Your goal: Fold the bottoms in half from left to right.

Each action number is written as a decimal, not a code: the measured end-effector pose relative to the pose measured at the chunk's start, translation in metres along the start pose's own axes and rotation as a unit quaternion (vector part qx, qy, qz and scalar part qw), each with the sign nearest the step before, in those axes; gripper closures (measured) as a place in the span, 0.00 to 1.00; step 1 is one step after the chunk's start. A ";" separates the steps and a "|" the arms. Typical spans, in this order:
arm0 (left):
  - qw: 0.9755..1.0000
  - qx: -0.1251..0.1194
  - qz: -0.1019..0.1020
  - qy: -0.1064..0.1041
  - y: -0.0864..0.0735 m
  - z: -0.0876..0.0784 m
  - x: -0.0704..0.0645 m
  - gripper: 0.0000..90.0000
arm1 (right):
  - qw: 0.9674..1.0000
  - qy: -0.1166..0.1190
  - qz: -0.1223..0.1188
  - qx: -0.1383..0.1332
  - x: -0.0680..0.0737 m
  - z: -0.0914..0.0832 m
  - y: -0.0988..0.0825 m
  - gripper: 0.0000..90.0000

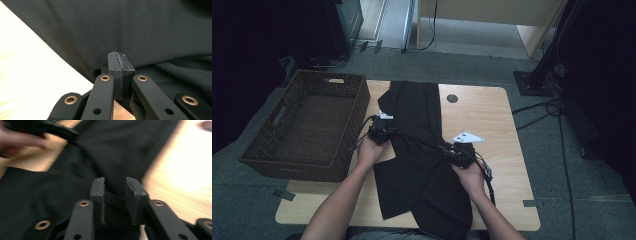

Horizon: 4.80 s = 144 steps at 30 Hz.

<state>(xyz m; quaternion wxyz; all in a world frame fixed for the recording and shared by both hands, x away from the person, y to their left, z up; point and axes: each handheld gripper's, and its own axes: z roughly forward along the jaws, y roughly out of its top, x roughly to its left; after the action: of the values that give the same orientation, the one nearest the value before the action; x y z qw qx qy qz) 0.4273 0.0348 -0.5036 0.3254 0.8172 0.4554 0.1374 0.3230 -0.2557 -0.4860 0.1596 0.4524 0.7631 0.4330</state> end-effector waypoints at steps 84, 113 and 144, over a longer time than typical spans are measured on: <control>0.999 -0.004 0.026 -0.048 -0.002 0.004 -0.016 0.96 | 0.998 0.039 -0.022 0.041 0.037 0.030 -0.008 0.55; 1.000 -0.001 -0.005 -0.015 0.006 0.007 0.015 0.96 | 0.993 0.065 -0.068 0.067 0.065 0.029 -0.007 0.98; 1.000 -0.004 -0.011 -0.008 0.005 0.007 0.013 0.96 | 0.997 0.034 -0.013 0.069 0.027 0.045 0.011 0.94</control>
<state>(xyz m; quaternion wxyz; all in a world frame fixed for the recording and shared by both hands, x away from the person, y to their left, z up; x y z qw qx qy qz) 0.4411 0.0409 -0.5061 0.3344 0.8117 0.4613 0.1288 0.3432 -0.2075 -0.4995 0.1079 0.4377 0.8016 0.3927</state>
